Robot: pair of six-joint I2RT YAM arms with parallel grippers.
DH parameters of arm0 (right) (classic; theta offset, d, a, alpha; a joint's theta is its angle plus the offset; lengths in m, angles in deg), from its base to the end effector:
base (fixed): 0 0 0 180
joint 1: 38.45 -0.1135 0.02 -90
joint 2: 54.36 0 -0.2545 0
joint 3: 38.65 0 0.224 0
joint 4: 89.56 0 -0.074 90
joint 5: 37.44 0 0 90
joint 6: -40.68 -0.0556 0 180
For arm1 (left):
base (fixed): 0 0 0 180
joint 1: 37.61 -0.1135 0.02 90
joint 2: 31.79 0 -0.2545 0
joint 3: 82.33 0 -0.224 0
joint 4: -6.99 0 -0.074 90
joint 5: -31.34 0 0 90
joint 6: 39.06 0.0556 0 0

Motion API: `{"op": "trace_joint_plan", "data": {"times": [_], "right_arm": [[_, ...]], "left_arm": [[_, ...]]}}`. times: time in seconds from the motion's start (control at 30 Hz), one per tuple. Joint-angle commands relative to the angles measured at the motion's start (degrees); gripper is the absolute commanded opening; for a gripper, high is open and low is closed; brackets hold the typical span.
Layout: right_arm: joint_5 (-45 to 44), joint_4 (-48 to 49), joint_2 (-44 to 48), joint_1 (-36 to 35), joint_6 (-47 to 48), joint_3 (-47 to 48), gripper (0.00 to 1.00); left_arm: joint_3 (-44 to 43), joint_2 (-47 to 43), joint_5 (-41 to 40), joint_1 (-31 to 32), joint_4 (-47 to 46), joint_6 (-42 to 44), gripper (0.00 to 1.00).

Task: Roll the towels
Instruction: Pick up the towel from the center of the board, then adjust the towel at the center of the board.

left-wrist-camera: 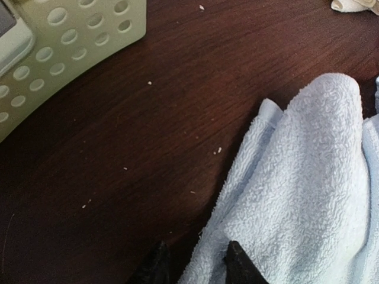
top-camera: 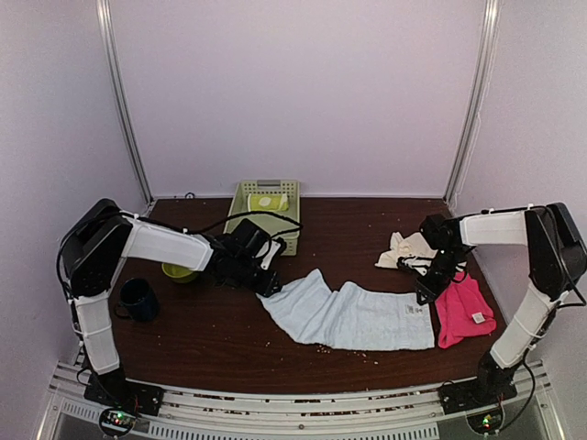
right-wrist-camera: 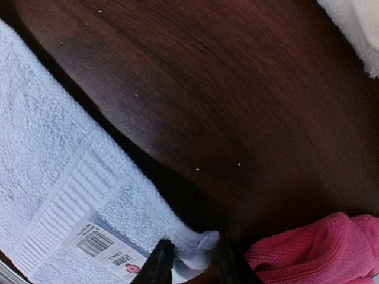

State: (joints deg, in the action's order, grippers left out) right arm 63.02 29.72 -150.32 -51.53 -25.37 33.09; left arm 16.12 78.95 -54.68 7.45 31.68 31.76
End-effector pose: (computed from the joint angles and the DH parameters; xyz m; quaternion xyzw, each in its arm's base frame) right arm 0.2530 0.0691 0.1466 -0.3197 0.9421 0.0865 0.0524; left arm 0.2671 -0.2731 0.1377 0.2233 0.9236 -0.1927 0.2448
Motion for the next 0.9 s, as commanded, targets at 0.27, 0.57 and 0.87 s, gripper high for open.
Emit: {"op": "trace_joint_plan", "data": {"times": [0.27,0.57,0.87], "right_arm": [[4.3,-2.7,-0.7,0.5,1.5,3.9,0.00],[3.3,-8.3,11.8,1.7,-1.6,31.2,0.00],[14.2,1.9,22.6,2.2,-2.8,30.0,0.00]], "left_arm": [[-0.8,-2.3,1.4,-0.1,0.0,0.3,0.00],[-3.3,-28.3,-11.2,-0.1,11.1,2.2,0.00],[2.4,-47.9,-5.8,0.0,12.6,2.8,0.00]]}}
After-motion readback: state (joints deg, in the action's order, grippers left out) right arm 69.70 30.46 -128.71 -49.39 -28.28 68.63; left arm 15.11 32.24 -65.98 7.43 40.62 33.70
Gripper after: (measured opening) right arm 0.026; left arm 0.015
